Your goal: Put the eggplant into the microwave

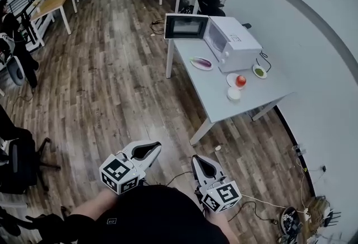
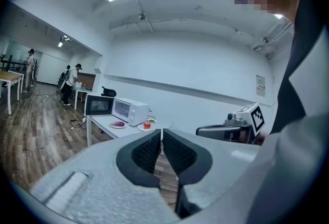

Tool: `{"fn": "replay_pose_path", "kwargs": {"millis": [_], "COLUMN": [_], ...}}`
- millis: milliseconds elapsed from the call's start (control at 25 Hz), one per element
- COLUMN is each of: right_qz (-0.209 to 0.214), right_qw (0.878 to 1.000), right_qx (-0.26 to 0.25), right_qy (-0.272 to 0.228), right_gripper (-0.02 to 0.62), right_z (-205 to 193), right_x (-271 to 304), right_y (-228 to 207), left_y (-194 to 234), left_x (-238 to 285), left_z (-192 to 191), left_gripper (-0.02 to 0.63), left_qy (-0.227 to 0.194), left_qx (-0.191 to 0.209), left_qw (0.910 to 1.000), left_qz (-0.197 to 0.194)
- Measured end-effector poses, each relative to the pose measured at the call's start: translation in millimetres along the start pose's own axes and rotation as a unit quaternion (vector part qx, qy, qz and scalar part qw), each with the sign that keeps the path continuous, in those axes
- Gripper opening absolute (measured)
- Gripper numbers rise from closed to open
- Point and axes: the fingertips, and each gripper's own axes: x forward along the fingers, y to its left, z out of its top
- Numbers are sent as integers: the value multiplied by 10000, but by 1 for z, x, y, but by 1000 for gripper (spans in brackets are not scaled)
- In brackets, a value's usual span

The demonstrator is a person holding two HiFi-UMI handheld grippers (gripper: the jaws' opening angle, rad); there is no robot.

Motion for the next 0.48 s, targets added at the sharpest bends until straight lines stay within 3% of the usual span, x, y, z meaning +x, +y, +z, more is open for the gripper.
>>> {"fn": "replay_pose_path", "kwargs": {"millis": [280,480], "right_qz": [-19,-27], "right_qw": [10000,9999], "right_qx": [1,119], "right_qy": [7,13], "right_gripper": [17,18], "right_z": [-9,-16], "right_x": [-50,-70], "right_y": [-24,-41], "left_y": [-56,-71], "left_x": [36,48], "left_z": [-10,-19], "left_gripper": [21,21], "left_qy": [92,148], "left_qx": [-27,-121], "left_qw": [9999,9998], "left_qz": [-105,-4]}}
